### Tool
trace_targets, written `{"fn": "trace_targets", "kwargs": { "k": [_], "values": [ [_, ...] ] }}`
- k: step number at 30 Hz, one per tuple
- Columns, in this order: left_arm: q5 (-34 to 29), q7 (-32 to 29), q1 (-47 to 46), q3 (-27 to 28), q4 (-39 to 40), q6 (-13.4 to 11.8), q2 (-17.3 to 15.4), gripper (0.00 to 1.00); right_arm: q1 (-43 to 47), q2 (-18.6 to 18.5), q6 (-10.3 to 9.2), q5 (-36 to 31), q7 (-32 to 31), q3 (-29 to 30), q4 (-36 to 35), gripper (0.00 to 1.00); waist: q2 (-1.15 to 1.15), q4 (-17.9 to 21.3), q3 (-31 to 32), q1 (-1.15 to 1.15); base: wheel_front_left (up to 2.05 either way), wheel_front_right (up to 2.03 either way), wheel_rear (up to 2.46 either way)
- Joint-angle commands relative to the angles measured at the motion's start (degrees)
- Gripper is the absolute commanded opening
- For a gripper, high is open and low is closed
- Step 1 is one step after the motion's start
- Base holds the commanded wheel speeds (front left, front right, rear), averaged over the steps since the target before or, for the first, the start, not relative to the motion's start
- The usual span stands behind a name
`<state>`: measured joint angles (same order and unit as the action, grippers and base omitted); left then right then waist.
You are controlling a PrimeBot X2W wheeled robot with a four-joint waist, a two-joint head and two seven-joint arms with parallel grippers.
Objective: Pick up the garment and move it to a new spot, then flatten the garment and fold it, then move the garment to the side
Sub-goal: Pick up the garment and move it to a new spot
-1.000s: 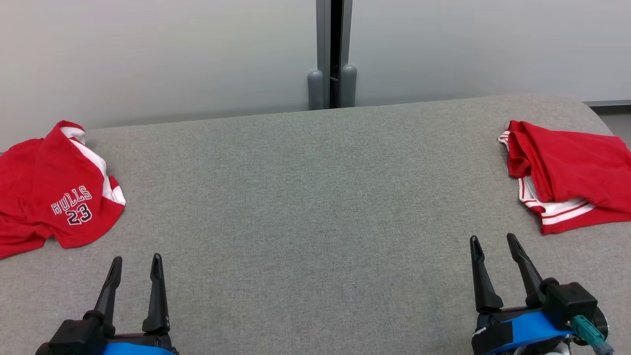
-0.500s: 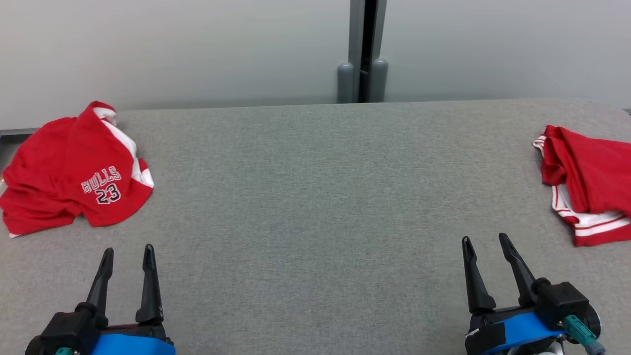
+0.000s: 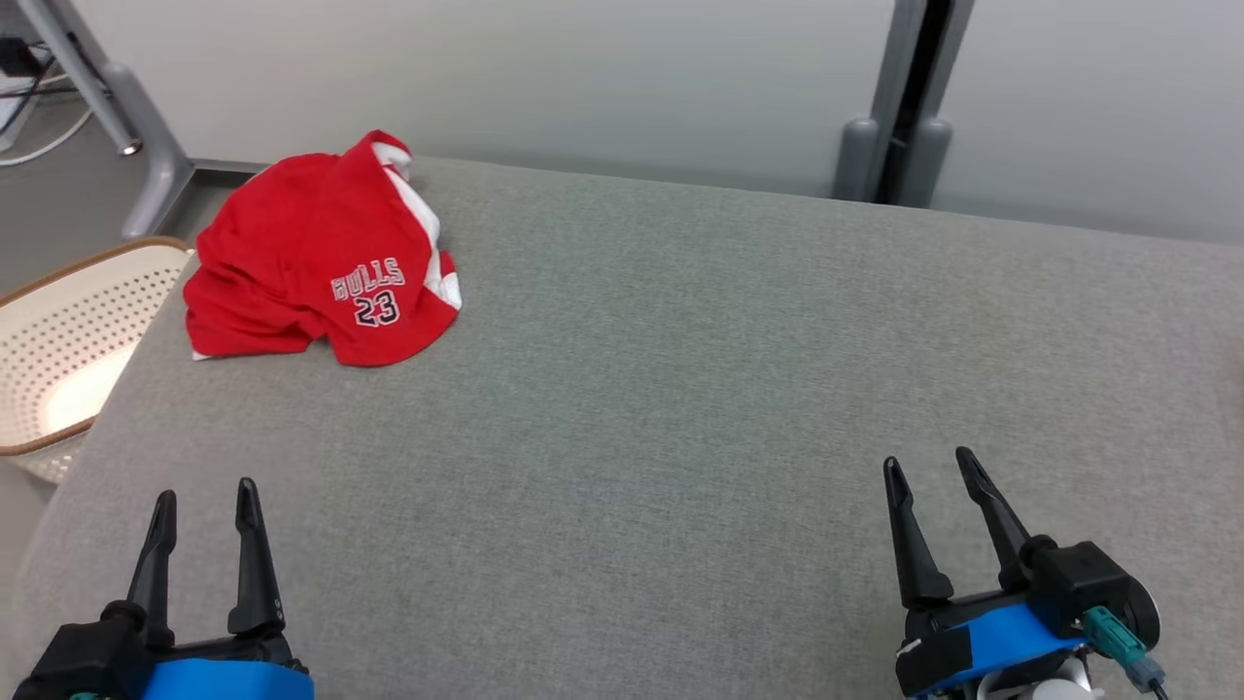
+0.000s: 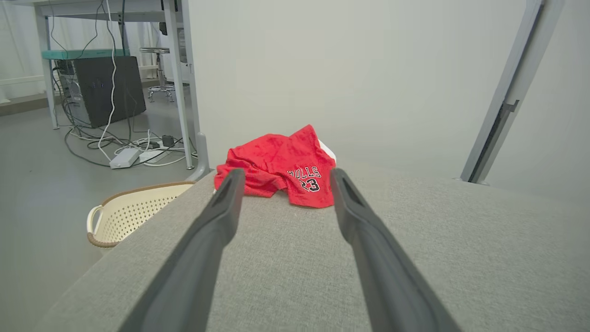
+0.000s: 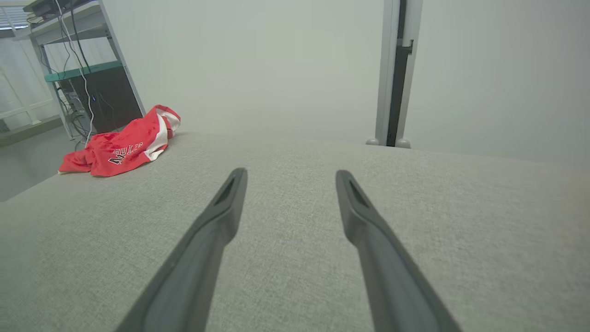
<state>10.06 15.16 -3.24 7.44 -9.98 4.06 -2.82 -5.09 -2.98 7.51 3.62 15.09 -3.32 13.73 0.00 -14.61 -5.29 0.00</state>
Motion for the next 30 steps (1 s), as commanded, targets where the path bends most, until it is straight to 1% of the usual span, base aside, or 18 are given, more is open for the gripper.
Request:
{"fn": "trace_targets", "kwargs": {
  "k": [1,4,9,15,20,25,30],
  "values": [
    [0.3,0.0,0.6,0.5,0.2,-0.3,-0.2,1.00,-1.0,0.1,-0.05,-0.2,0.1,-0.1,0.1,1.00,0.00,-2.1,-0.5,0.00,0.00,0.00,0.00],
    [0.3,0.0,0.4,0.9,0.1,-0.2,-0.2,1.00,-1.4,0.1,-0.05,-0.3,0.1,-0.6,0.2,1.00,0.00,-3.7,-0.8,0.00,0.00,0.00,0.00],
    [0.6,0.0,0.8,0.2,0.9,-0.9,-0.2,1.00,-1.8,0.1,-0.05,-0.4,0.1,-0.9,0.6,1.00,0.00,-5.0,-1.2,0.00,0.00,0.00,0.00],
    [0.9,0.0,-1.5,1.1,0.1,-0.2,-0.2,1.00,-2.3,0.1,-0.05,-0.6,0.1,-1.2,0.6,1.00,0.00,-4.7,-2.3,0.00,0.00,0.00,0.00],
    [-0.2,0.0,-7.4,2.1,-0.4,0.6,-0.3,1.00,-3.7,-0.3,-0.05,-1.4,0.1,-0.5,-0.2,1.00,0.00,-3.7,-4.8,0.00,0.00,0.00,0.00],
    [-0.4,0.0,-17.5,4.2,-3.1,1.6,-2.7,1.00,-5.9,-1.2,-0.05,-2.9,-0.1,0.1,-1.5,1.00,0.00,-1.6,-8.9,0.00,0.00,0.00,0.00],
    [0.0,0.0,-28.5,6.1,-8.2,2.2,-7.2,1.00,-8.4,-1.9,-0.05,-4.5,-0.7,1.0,-4.7,1.00,0.00,1.9,-14.1,0.00,0.00,0.00,0.00]
  ]
}}
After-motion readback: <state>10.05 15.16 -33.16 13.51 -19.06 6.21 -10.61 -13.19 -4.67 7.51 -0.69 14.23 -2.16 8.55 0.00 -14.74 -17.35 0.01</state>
